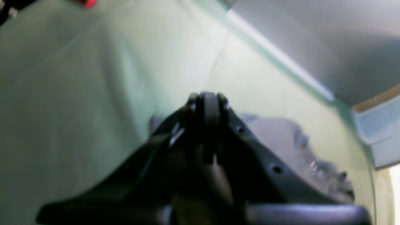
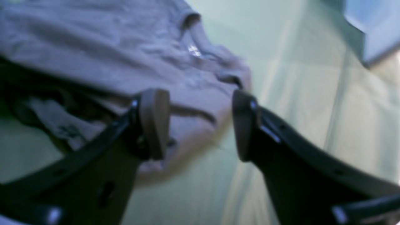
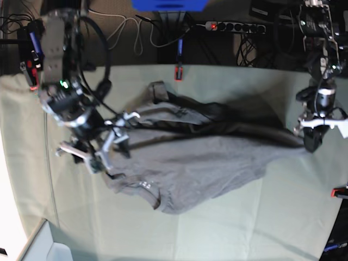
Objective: Layout the t-shirt on the table in an organized manner, then fold the t-shirt properly
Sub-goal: 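Grasp the t-shirt collar with the right gripper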
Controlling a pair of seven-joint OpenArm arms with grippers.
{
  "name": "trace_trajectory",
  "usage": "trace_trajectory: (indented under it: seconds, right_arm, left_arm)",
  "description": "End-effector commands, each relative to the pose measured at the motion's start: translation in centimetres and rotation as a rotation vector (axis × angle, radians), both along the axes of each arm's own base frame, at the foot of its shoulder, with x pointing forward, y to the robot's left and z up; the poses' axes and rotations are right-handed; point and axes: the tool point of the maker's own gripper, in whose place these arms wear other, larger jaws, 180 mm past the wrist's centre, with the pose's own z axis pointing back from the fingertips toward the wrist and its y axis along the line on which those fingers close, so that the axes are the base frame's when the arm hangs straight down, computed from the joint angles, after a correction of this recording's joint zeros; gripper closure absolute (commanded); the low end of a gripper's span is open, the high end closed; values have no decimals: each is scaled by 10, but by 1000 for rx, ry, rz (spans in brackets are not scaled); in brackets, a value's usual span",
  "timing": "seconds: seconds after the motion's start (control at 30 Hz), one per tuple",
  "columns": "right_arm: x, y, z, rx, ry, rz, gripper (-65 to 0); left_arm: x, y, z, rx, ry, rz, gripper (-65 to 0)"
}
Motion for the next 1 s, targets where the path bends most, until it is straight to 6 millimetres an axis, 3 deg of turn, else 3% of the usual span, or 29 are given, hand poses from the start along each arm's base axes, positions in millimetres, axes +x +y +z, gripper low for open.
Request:
trace_trajectory:
  seconds: [0.0, 0.1, 0.33, 0.43, 0.53, 0.77, 0.97]
  right_arm:
    - [12, 3, 8, -2, -33, 23, -365]
    - [39, 18, -4, -7, -4, 71, -392]
    - [107, 29, -38, -28, 91, 113, -393]
    - [131, 34, -48, 11, 110, 107, -393]
    - [150, 31, -56, 46, 114, 94, -393]
    - [170, 14, -65, 89, 90, 60, -393]
    - [162, 20, -73, 103, 97, 67, -394]
  left_arm:
    - [2, 3, 11, 12, -39, 2, -1]
    - [-7, 3, 4, 13, -11, 1, -1]
    - [-22, 1, -6, 14, 28, -3, -1]
    - [-25, 0, 1, 22, 15, -7, -1]
    - [-29, 14, 12, 39, -6, 30, -1]
    - [-34, 38, 28, 79, -35, 82, -1]
    - [-35, 39, 28, 80, -35, 87, -1]
